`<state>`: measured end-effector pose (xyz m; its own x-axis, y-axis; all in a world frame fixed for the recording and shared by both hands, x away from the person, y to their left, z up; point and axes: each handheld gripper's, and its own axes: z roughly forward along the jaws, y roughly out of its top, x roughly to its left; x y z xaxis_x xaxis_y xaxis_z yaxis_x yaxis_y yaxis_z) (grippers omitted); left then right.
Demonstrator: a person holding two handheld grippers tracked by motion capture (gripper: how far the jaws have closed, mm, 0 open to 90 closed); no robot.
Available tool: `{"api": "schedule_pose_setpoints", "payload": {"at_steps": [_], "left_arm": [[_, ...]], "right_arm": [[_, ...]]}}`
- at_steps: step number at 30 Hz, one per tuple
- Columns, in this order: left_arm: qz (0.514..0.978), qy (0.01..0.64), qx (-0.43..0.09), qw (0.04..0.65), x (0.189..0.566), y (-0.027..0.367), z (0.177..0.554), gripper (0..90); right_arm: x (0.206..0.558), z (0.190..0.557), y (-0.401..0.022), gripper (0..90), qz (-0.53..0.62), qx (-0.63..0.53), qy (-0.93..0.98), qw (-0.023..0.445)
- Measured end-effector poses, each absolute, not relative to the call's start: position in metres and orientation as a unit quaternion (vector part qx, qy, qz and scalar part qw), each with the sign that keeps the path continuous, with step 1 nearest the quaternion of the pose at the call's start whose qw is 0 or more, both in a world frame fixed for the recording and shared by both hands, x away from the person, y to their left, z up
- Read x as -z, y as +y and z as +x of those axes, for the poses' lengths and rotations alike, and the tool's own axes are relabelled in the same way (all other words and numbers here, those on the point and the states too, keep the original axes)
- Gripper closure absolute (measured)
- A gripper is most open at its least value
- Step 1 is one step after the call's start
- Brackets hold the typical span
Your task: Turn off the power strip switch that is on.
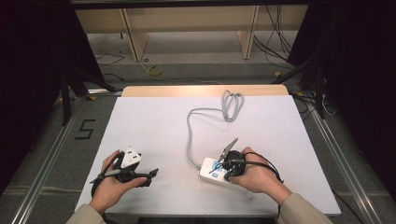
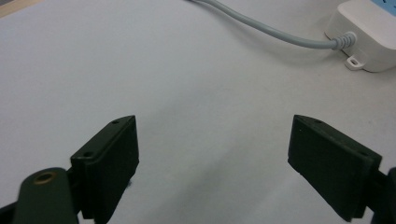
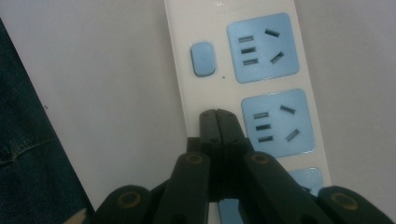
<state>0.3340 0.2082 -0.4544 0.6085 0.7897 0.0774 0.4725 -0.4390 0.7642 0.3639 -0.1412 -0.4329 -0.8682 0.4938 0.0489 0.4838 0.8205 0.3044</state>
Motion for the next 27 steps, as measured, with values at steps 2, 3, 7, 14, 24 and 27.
{"api": "schedule_pose_setpoints", "payload": {"at_steps": [2,3,7,14,24,27], "left_arm": [[0.82,0.385,-0.218,0.364,0.4543,0.2083,0.334,15.9],[0.82,0.385,-0.218,0.364,0.4543,0.2083,0.3339,15.9],[0.82,0.385,-0.219,0.363,0.4543,0.2084,0.3338,15.9],[0.82,0.384,-0.218,0.364,0.4543,0.2084,0.3339,15.9],[0.82,0.384,-0.218,0.364,0.4543,0.2085,0.3339,15.9],[0.82,0.385,-0.218,0.364,0.4544,0.2085,0.3339,15.9]], "right_arm": [[0.4328,0.3636,-0.141,90.0,0.258,-0.155,0.953,0.015],[0.4337,0.3643,-0.1416,90.0,0.25,-0.157,0.955,0.02],[0.4337,0.3643,-0.1419,90.0,0.25,-0.158,0.955,0.02],[0.4335,0.3643,-0.1421,90.0,0.254,-0.158,0.954,0.017],[0.4338,0.365,-0.1435,90.0,0.255,-0.164,0.953,0.014],[0.4337,0.3654,-0.144,90.0,0.256,-0.164,0.953,0.012]]}}
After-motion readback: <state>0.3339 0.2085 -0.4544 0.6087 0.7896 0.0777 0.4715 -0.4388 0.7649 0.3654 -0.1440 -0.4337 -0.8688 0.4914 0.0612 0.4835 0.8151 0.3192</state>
